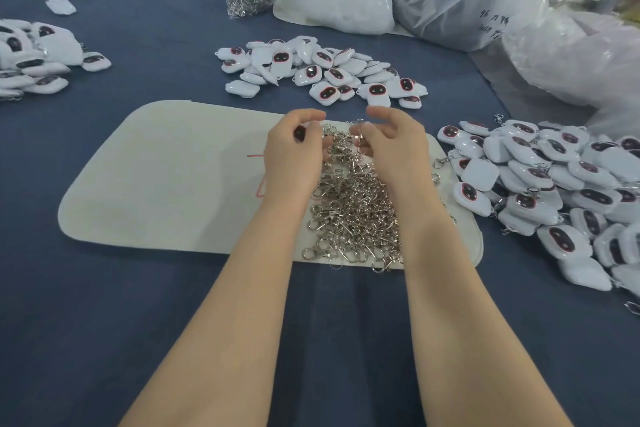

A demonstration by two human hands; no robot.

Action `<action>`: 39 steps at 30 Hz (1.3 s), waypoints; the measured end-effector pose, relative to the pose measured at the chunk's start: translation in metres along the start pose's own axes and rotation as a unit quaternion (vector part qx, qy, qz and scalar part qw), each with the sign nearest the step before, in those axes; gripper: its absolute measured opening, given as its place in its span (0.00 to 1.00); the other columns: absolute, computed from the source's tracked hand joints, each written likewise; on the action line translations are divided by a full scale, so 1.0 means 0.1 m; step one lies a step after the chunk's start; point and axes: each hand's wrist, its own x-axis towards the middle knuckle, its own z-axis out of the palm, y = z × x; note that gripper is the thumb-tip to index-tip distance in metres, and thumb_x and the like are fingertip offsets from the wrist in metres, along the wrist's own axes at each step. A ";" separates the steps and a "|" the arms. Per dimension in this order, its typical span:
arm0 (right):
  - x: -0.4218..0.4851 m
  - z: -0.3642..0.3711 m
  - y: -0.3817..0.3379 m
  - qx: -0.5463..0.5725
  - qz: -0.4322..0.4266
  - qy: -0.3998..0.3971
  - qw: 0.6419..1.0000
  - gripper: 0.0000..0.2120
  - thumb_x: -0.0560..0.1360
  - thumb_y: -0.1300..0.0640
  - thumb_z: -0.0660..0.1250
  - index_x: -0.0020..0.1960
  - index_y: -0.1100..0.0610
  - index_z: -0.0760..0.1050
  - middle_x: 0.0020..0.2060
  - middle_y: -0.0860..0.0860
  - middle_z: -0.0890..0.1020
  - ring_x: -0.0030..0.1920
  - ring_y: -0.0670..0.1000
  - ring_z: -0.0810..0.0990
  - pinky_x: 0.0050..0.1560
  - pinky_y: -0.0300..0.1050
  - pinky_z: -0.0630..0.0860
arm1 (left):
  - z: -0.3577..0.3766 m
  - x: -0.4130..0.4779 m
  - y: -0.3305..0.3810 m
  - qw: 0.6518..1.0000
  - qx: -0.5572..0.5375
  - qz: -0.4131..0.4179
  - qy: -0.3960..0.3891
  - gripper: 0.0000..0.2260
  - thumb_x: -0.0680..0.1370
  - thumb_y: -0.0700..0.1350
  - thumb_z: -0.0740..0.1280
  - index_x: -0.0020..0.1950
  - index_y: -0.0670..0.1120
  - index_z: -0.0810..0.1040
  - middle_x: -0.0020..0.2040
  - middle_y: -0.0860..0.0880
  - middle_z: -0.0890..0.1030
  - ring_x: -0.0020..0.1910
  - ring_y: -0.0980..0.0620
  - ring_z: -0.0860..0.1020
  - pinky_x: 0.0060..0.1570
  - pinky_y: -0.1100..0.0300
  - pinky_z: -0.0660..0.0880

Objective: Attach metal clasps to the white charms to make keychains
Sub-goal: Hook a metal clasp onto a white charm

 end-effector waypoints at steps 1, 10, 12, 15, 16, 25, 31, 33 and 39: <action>0.00 0.00 -0.01 0.029 0.000 -0.005 1.000 0.10 0.78 0.63 0.63 0.57 0.54 0.75 0.42 0.47 0.84 0.40 0.46 0.82 0.47 0.42 0.79 | 0.01 0.00 -0.01 0.999 0.032 0.010 -0.006 0.08 0.79 0.41 0.62 0.46 0.53 0.78 0.43 0.50 0.79 0.47 0.49 0.82 0.53 0.47 0.78; -0.05 0.06 -0.11 0.248 0.026 -0.026 0.968 0.07 0.76 0.69 0.64 0.46 0.58 0.74 0.38 0.52 0.83 0.39 0.48 0.83 0.42 0.39 0.79 | 0.06 0.00 -0.08 0.982 0.160 0.087 -0.056 0.04 0.76 0.45 0.69 0.48 0.46 0.82 0.56 0.40 0.77 0.32 0.60 0.69 0.36 0.73 0.64; -0.05 0.07 -0.12 0.253 0.025 -0.025 0.967 0.07 0.76 0.69 0.64 0.46 0.58 0.74 0.38 0.53 0.83 0.38 0.49 0.83 0.42 0.40 0.80 | 0.06 0.01 -0.08 0.979 0.174 0.094 -0.052 0.03 0.76 0.44 0.68 0.46 0.47 0.82 0.53 0.41 0.77 0.33 0.61 0.69 0.39 0.68 0.67; -0.07 0.10 -0.14 0.262 0.023 -0.026 0.964 0.07 0.76 0.69 0.64 0.46 0.58 0.74 0.39 0.54 0.82 0.39 0.49 0.83 0.44 0.40 0.80 | 0.05 0.03 -0.08 0.980 0.174 0.096 -0.033 0.04 0.76 0.43 0.68 0.42 0.48 0.79 0.49 0.44 0.77 0.38 0.58 0.71 0.42 0.62 0.66; -0.08 0.10 -0.14 0.265 0.021 -0.024 0.964 0.08 0.76 0.69 0.63 0.46 0.58 0.73 0.40 0.54 0.82 0.40 0.49 0.83 0.44 0.40 0.80 | 0.06 0.03 -0.08 0.981 0.167 0.090 -0.030 0.04 0.76 0.43 0.67 0.41 0.48 0.78 0.49 0.43 0.78 0.40 0.55 0.73 0.44 0.61 0.68; -0.10 0.11 -0.10 -0.079 -0.097 -0.015 0.992 0.11 0.76 0.63 0.61 0.54 0.51 0.76 0.50 0.43 0.80 0.48 0.40 0.78 0.49 0.34 0.72 | 0.04 0.04 -0.13 0.959 0.239 0.150 -0.006 0.03 0.78 0.40 0.64 0.46 0.43 0.77 0.58 0.43 0.73 0.40 0.73 0.69 0.40 0.75 0.62; -0.11 0.13 -0.10 -0.145 -0.097 -0.093 0.980 0.10 0.77 0.64 0.61 0.52 0.53 0.78 0.45 0.48 0.82 0.47 0.46 0.80 0.49 0.38 0.75 | 0.04 0.01 -0.13 0.952 0.264 0.157 -0.009 0.05 0.79 0.39 0.62 0.52 0.40 0.77 0.64 0.45 0.68 0.46 0.49 0.76 0.50 0.57 0.70; -0.11 0.11 -0.10 -0.147 -0.089 -0.093 0.981 0.09 0.76 0.63 0.62 0.48 0.51 0.77 0.41 0.46 0.81 0.41 0.44 0.79 0.40 0.34 0.74 | 0.05 0.00 -0.14 0.950 0.268 0.158 -0.008 0.05 0.79 0.40 0.62 0.51 0.41 0.76 0.64 0.46 0.68 0.45 0.49 0.76 0.50 0.57 0.71; -0.12 0.07 -0.11 -0.204 -0.108 -0.097 0.968 0.07 0.77 0.59 0.63 0.48 0.53 0.81 0.38 0.45 0.80 0.41 0.44 0.77 0.36 0.27 0.68 | 0.05 0.01 -0.15 0.950 0.259 0.173 0.009 0.05 0.79 0.40 0.63 0.51 0.40 0.76 0.63 0.45 0.68 0.40 0.55 0.72 0.49 0.58 0.71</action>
